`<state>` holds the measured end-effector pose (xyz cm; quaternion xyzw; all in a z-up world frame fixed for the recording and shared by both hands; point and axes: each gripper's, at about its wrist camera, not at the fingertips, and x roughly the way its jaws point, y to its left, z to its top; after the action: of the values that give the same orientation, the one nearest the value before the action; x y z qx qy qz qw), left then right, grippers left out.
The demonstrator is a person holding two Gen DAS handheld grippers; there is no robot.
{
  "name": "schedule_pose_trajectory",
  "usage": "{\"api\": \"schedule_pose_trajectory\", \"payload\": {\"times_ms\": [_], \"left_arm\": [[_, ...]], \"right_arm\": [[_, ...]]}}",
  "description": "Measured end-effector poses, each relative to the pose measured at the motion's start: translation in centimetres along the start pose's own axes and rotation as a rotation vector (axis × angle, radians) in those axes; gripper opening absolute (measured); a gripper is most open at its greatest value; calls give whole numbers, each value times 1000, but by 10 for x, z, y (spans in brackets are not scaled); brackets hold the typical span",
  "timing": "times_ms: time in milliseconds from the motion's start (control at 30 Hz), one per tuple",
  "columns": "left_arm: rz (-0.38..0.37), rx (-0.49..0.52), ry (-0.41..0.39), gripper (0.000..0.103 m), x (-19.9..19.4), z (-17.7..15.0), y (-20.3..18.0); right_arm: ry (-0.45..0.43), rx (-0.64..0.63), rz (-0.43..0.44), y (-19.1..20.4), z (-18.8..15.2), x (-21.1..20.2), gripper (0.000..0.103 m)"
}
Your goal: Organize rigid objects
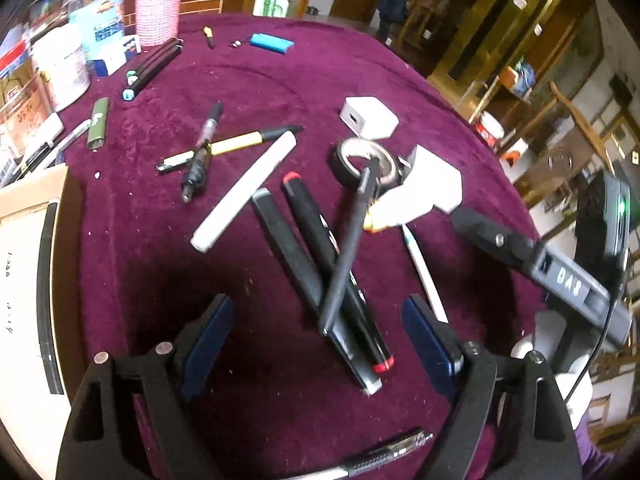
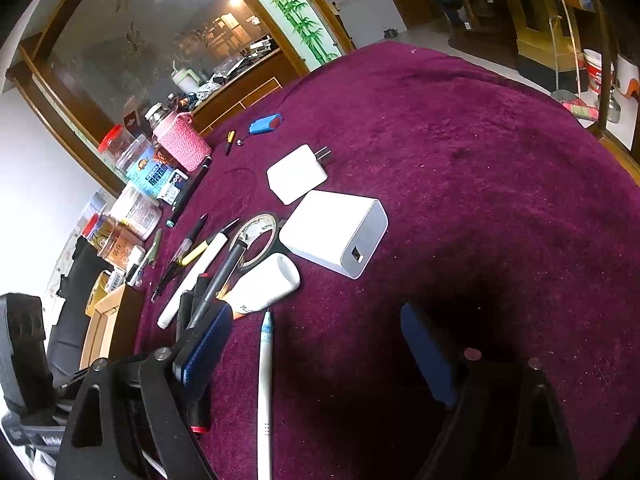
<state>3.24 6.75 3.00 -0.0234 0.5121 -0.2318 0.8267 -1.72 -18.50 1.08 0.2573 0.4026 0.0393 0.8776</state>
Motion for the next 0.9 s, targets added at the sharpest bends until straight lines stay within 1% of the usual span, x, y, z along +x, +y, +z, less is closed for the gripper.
{"api": "schedule_pose_trajectory", "payload": {"times_ms": [100, 133, 200, 233, 300, 400, 467, 600, 700, 733, 767, 800, 833, 900], "left_arm": [[29, -29, -60, 84, -7, 12, 9], [51, -26, -80, 83, -9, 18, 14], [95, 12, -82, 77, -6, 27, 17], [113, 35, -58, 73, -2, 30, 19], [136, 72, -3, 48, 13, 34, 19], [169, 111, 46, 37, 25, 31, 25], [182, 113, 61, 34, 32, 30, 29], [187, 144, 44, 36, 41, 39, 21], [227, 180, 33, 35, 46, 39, 12], [228, 177, 30, 32, 46, 38, 11], [213, 167, 31, 16, 43, 36, 11], [195, 158, 35, 12, 40, 33, 11], [180, 145, 38, 12, 35, 28, 11], [172, 135, 40, 12, 24, 14, 11]], "right_arm": [[1, -7, -5, 1, 0, 1, 90], [1, -8, -6, 1, 0, 1, 90], [1, -10, -8, 2, 0, 1, 90], [1, -11, -9, 2, 0, 1, 90], [1, -13, -11, 2, 0, 2, 90], [1, -14, -11, 2, 0, 2, 90], [2, -19, -15, 4, 0, 3, 91], [5, -38, -30, 7, -1, 4, 93], [4, -41, -32, 7, -1, 5, 93], [4, -40, -32, 7, -1, 5, 93], [4, -40, -32, 7, -1, 5, 93], [4, -41, -32, 7, -1, 5, 93], [5, -42, -32, 7, -1, 5, 94], [5, -43, -30, 7, -1, 5, 94]]}}
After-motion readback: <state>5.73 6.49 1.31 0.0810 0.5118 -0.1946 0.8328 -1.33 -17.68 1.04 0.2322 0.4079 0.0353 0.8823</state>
